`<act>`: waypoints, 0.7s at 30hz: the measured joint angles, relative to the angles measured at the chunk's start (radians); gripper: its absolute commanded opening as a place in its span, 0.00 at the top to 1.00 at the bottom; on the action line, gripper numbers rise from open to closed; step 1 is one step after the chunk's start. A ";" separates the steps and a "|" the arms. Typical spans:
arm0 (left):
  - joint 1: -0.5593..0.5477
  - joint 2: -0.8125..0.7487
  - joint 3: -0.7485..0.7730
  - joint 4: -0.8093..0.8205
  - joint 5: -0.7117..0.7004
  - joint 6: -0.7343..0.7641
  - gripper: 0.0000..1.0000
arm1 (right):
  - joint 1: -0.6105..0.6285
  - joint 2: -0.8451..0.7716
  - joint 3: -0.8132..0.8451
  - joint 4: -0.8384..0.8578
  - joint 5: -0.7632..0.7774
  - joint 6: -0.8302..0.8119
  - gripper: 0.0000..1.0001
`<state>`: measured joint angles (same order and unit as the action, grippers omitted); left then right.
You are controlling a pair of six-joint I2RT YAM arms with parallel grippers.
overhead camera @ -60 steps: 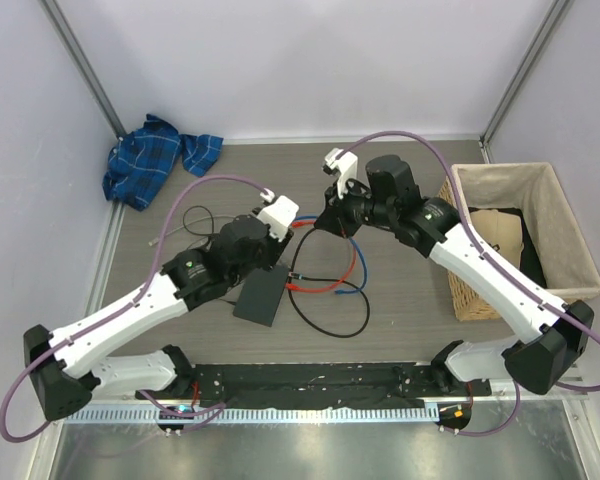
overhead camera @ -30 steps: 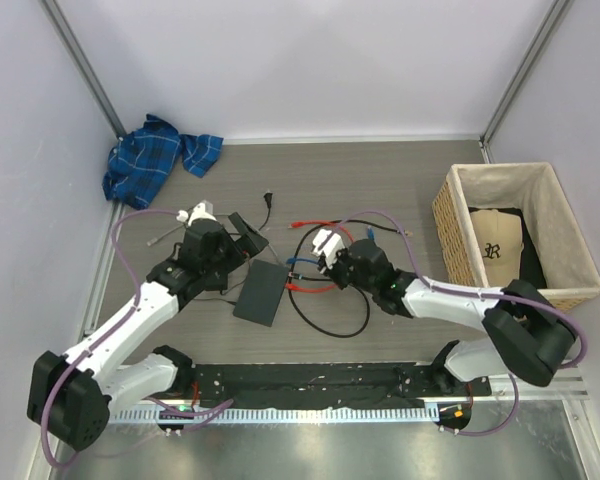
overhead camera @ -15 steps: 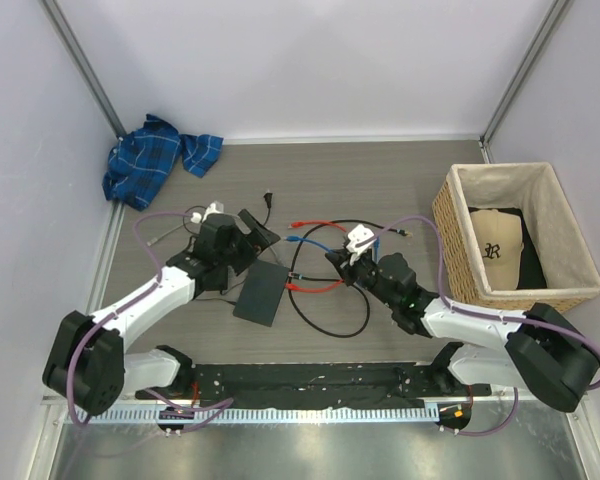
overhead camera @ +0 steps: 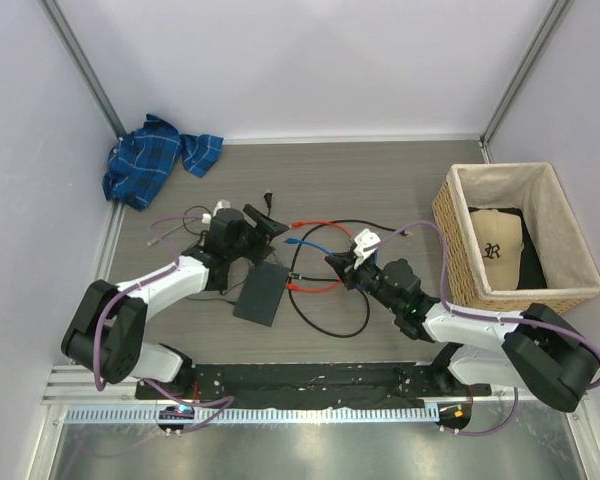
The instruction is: Insert the plug into the switch port
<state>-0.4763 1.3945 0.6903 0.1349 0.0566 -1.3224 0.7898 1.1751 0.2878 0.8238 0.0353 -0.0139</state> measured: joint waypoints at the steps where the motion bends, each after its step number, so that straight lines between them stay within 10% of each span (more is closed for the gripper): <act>1: -0.002 0.006 0.003 0.009 0.001 -0.007 0.33 | 0.000 0.005 0.000 0.008 -0.002 0.006 0.99; 21: -0.040 0.026 0.001 0.094 0.020 -0.093 0.76 | 0.000 0.023 -0.023 0.045 -0.012 0.036 0.99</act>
<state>-0.5159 1.4200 0.6914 0.2291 0.0769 -1.4155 0.7898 1.1980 0.2649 0.8688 0.0235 0.0219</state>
